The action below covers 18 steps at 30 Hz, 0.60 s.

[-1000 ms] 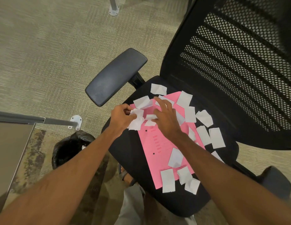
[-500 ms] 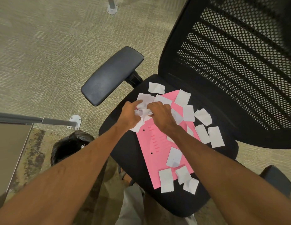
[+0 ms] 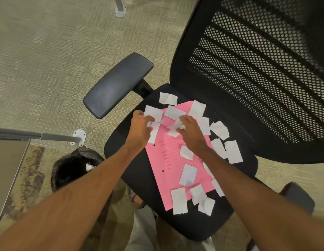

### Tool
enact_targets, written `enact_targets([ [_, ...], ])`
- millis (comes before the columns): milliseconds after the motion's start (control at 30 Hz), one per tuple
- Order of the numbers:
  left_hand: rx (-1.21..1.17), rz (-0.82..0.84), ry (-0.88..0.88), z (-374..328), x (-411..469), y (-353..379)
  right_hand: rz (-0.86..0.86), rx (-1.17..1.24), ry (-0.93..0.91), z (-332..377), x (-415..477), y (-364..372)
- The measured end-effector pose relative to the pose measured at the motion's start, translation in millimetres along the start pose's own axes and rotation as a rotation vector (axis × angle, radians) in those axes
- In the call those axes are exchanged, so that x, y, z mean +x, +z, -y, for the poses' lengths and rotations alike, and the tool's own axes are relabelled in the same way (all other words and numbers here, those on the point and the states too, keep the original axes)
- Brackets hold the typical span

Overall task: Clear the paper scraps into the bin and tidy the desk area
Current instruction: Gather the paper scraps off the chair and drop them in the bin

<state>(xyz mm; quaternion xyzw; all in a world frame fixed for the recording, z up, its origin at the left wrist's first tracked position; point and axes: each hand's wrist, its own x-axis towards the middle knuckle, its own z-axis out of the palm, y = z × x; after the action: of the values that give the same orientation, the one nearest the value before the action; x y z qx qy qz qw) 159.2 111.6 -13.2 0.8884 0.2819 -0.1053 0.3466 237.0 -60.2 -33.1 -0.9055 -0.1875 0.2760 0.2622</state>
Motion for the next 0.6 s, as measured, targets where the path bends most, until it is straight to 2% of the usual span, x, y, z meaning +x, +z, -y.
enact_targets([
  [133, 0.021, -0.050, 0.047, -0.3, -5.6, -1.7, -0.014, -0.048, 0.082, -22.0, -11.3, -15.5],
  [300, -0.008, -0.123, 0.106, -12.8, -15.3, -0.4, 0.066, -0.147, 0.136, -31.2, -11.5, -15.8],
  [433, -0.033, -0.170, 0.131, -20.6, -21.6, 2.9, 0.120, -0.227, 0.109, -30.5, -10.6, -1.1],
  [600, -0.061, -0.188, 0.081, -15.7, -26.5, 8.6, 0.079, -0.316, 0.057, -28.4, -14.8, 21.2],
])
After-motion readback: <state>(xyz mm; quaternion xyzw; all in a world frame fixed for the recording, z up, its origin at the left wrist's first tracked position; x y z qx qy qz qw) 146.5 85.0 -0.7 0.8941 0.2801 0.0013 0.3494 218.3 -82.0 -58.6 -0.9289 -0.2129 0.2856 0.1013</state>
